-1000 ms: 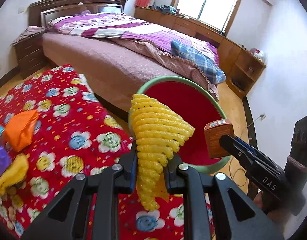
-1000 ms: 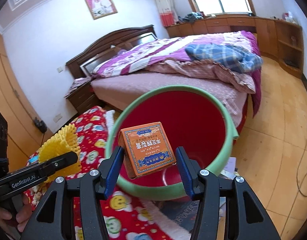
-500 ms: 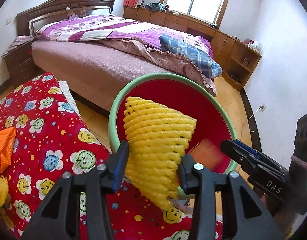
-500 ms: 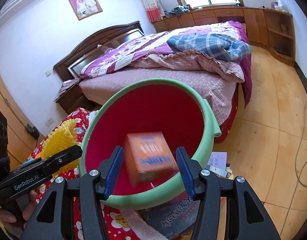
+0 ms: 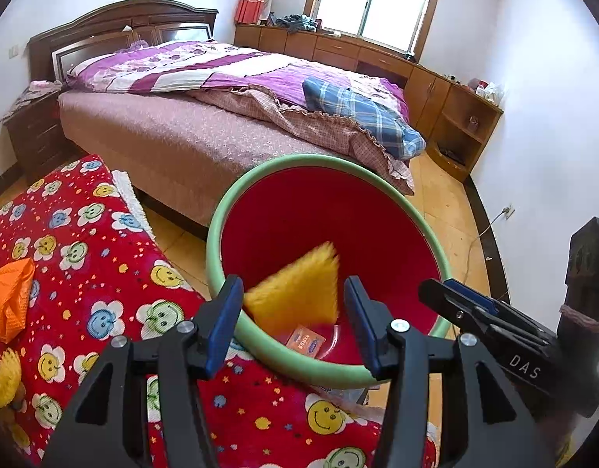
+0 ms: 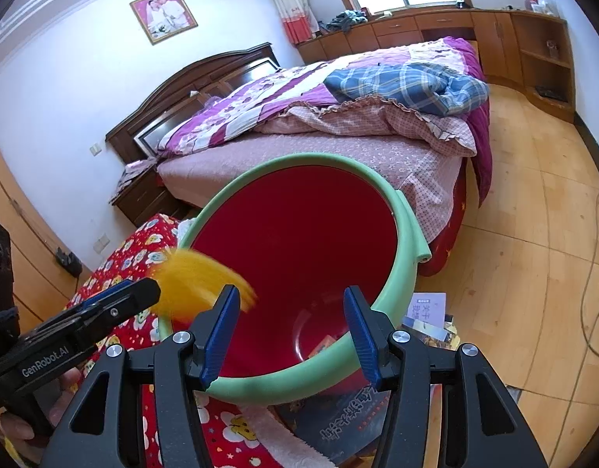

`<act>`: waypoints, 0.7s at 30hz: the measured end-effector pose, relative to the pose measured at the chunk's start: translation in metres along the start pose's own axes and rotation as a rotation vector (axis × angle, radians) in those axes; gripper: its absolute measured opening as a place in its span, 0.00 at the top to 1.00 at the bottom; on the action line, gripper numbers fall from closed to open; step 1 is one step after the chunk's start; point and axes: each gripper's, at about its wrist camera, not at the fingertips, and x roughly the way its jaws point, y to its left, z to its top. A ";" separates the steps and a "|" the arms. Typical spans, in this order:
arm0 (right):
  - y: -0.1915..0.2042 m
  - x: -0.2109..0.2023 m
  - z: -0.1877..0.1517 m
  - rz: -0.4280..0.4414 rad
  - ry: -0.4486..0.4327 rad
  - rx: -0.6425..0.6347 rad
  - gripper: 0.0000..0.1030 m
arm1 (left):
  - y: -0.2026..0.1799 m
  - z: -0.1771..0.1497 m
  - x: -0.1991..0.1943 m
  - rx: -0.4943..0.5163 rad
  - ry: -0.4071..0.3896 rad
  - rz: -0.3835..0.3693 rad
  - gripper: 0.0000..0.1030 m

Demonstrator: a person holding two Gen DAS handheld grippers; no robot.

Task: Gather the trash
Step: 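Open both tools to drop the foam net and box into the bucket, then move both open tools back to the trash pile on the quilt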

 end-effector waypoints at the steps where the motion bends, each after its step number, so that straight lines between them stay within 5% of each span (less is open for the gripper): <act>1: 0.000 -0.001 0.000 0.002 0.000 0.000 0.44 | 0.001 0.000 -0.001 -0.004 0.000 0.002 0.48; 21: 0.041 -0.012 -0.017 0.103 0.030 -0.034 0.25 | 0.060 -0.035 -0.075 -0.190 -0.024 0.143 0.48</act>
